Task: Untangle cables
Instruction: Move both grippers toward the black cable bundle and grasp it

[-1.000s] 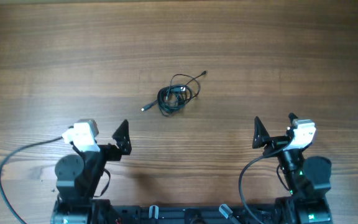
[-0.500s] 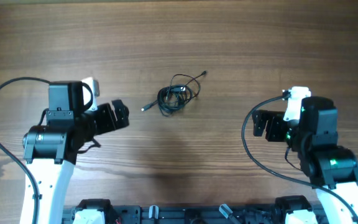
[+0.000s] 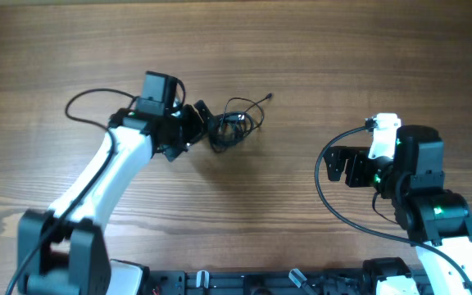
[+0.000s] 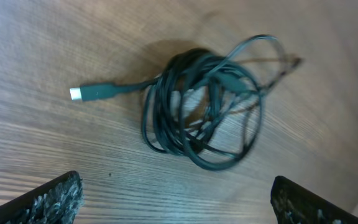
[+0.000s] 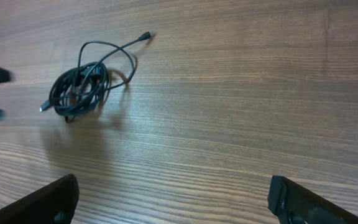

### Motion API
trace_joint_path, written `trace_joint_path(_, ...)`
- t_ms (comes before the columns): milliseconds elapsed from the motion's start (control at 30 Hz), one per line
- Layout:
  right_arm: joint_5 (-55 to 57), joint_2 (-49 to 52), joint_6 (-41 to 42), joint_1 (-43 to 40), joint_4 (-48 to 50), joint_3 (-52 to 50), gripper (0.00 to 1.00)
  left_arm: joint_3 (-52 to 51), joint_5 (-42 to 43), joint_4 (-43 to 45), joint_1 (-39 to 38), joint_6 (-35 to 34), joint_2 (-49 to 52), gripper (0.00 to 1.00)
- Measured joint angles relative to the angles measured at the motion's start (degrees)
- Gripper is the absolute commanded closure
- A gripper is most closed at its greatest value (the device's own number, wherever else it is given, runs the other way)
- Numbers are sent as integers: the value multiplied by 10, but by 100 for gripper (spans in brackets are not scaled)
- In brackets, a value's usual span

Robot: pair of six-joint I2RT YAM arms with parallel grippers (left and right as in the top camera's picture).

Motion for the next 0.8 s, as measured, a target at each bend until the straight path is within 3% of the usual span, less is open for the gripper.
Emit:
trace_joint_path(100, 0, 0, 0, 0, 0, 0, 0, 0, 0, 43, -23, -42, 77, 21)
trace_joint_path(200, 0, 2, 0, 0, 0, 0, 0, 0, -7, 65, -48, -63, 106, 77)
trace_joint_path(233, 0, 2, 0, 0, 0, 0, 0, 0, -13, 66, -54, -64, 107, 91)
trace_joint_path(267, 0, 2, 0, 0, 0, 0, 0, 0, -16, 66, -57, -66, 108, 96)
trace_joint_path(400, 0, 3, 6, 0, 0, 0, 0, 0, -25, 58, -58, -68, 108, 96)
trace_joint_path(500, 0, 13, 33, 0, 19, 0, 0, 0, -28, 38, -58, -61, 108, 58)
trace_joint_path(567, 0, 29, 42, 0, 19, 0, 0, 0, -33, 25, -58, -49, 108, 52)
trace_joint_path(767, -26, 73, 46, 0, 21, 0, 0, 0, -45, 30, -58, -38, 108, 53)
trace_joint_path(800, -26, 75, 46, 0, 22, 0, 0, 0, -46, 39, -59, -38, 108, 61)
